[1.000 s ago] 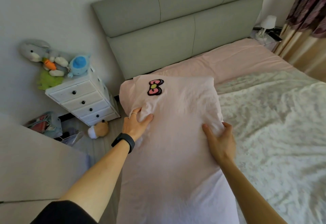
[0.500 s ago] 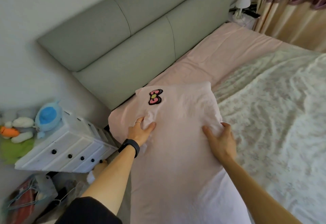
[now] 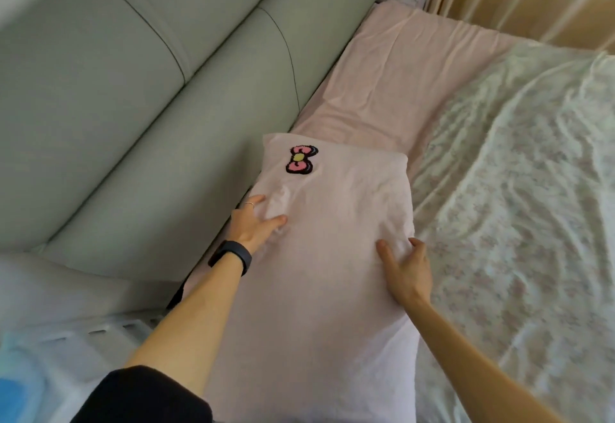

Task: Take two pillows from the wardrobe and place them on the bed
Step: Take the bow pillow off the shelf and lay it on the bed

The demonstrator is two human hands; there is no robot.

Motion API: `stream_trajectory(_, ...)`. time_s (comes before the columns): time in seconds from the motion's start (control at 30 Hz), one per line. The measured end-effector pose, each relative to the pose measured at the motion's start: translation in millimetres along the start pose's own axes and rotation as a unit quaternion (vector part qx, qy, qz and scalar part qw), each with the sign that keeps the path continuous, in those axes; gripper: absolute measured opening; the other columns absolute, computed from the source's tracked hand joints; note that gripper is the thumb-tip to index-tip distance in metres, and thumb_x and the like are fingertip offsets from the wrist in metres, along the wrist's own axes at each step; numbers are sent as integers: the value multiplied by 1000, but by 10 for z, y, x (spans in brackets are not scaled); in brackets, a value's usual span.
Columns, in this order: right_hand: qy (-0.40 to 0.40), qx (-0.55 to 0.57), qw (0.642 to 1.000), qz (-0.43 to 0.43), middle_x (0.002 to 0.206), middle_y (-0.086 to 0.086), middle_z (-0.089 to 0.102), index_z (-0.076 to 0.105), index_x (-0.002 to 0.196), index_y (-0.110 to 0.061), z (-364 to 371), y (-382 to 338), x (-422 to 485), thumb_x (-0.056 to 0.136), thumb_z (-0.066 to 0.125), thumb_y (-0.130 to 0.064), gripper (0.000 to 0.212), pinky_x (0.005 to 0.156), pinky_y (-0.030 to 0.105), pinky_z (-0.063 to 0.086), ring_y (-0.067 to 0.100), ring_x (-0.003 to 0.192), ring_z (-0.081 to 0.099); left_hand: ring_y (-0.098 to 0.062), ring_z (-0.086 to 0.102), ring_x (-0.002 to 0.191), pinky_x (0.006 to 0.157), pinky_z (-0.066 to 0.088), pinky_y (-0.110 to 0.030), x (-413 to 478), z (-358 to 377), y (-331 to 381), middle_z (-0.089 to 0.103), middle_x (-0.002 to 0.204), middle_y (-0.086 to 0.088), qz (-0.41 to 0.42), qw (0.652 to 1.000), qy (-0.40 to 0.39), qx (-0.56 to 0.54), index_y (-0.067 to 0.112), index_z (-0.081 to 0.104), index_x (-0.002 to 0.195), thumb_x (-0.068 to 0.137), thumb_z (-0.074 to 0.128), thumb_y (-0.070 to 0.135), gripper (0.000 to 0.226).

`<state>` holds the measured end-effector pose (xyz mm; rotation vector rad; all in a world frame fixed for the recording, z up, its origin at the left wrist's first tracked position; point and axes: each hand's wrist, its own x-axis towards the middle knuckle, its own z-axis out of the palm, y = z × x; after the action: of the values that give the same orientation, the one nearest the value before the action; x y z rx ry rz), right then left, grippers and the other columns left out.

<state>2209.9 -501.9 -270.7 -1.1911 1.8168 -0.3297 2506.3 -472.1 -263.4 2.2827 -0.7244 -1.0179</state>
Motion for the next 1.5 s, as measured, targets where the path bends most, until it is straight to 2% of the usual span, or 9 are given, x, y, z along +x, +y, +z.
stream_trajectory(0.47, 6, 3, 1000, 6, 149, 16, 42, 29, 148, -14, 917, -740, 583, 93, 58, -51, 72, 102, 39, 37, 34, 132, 45, -23, 46, 132, 96, 38, -25, 1656, -432, 369, 45, 147, -4, 88, 996, -13, 19, 24, 44, 142, 73, 85, 29, 81)
stream_trajectory(0.6, -74, -90, 993, 34, 152, 24, 35, 19, 154, -22, 983, -715, 796, 91, 55, -61, 82, 105, 48, 41, 42, 132, 45, -26, 39, 137, 108, 37, -35, 1899, -438, 335, 41, 151, -5, 108, 994, 20, 28, 26, 39, 147, 77, 80, 32, 81)
stream_trajectory(0.67, -129, -198, 971, 44, 158, 24, 24, 11, 157, -28, 1010, -652, 899, 90, 50, -67, 87, 106, 50, 39, 44, 136, 41, -27, 31, 141, 114, 31, -43, 1981, -392, 229, 36, 154, -5, 112, 992, 35, 51, 27, 38, 149, 81, 73, 39, 77)
stream_trajectory(0.77, -135, -312, 940, 6, 166, 16, 5, 6, 157, -31, 1109, -602, 947, 89, 40, -74, 88, 116, 52, 29, 41, 148, 22, -25, 26, 145, 117, 25, -41, 1916, -162, -25, 32, 157, -6, 124, 986, 19, 106, 26, 37, 150, 85, 66, 44, 73)
stream_trajectory(0.93, -129, -407, 890, -160, 164, 3, -26, -5, 156, -42, 1559, -661, 916, 86, 27, -82, 86, 120, 58, 3, 41, 150, -19, -28, 16, 149, 119, 18, -52, 1546, 362, -654, 21, 163, -5, 181, 955, 23, 234, 34, 32, 151, 90, 50, 58, 68)
stream_trajectory(1.03, -153, -463, 837, -249, 157, 0, -41, -20, 150, -50, 1850, -522, 935, 82, 24, -87, 89, 115, 64, -13, 40, 143, -36, -26, 5, 152, 119, 7, -57, 1300, 576, -1202, 7, 166, 1, 141, 953, 20, 266, 44, 19, 153, 91, 39, 66, 69)
stream_trajectory(1.2, -222, -533, 783, -233, 151, -4, -50, -33, 142, -53, 2018, 41, 1006, 79, 25, -89, 93, 115, 67, -10, 35, 140, -43, -21, -15, 151, 110, -2, -73, 1159, 666, -2018, -20, 162, 9, 6, 952, -20, 306, 53, -15, 148, 85, 16, 81, 75)
stream_trajectory(1.37, -225, -574, 762, -198, 148, -1, -54, -38, 140, -49, 2199, 70, 1073, 80, 19, -89, 92, 115, 68, -8, 39, 138, -44, -20, -18, 150, 108, -4, -74, 1361, 720, -2024, -23, 162, 10, -8, 951, -45, 306, 58, -19, 144, 82, 14, 87, 76)
stream_trajectory(1.5, -243, -598, 744, -172, 148, 0, -53, -38, 140, -49, 2106, -123, 993, 83, 28, -85, 94, 114, 67, -10, 42, 141, -38, -19, -19, 150, 108, -5, -73, 1250, 583, -1851, -23, 161, 13, -33, 950, -83, 300, 61, -20, 142, 80, 12, 88, 75)
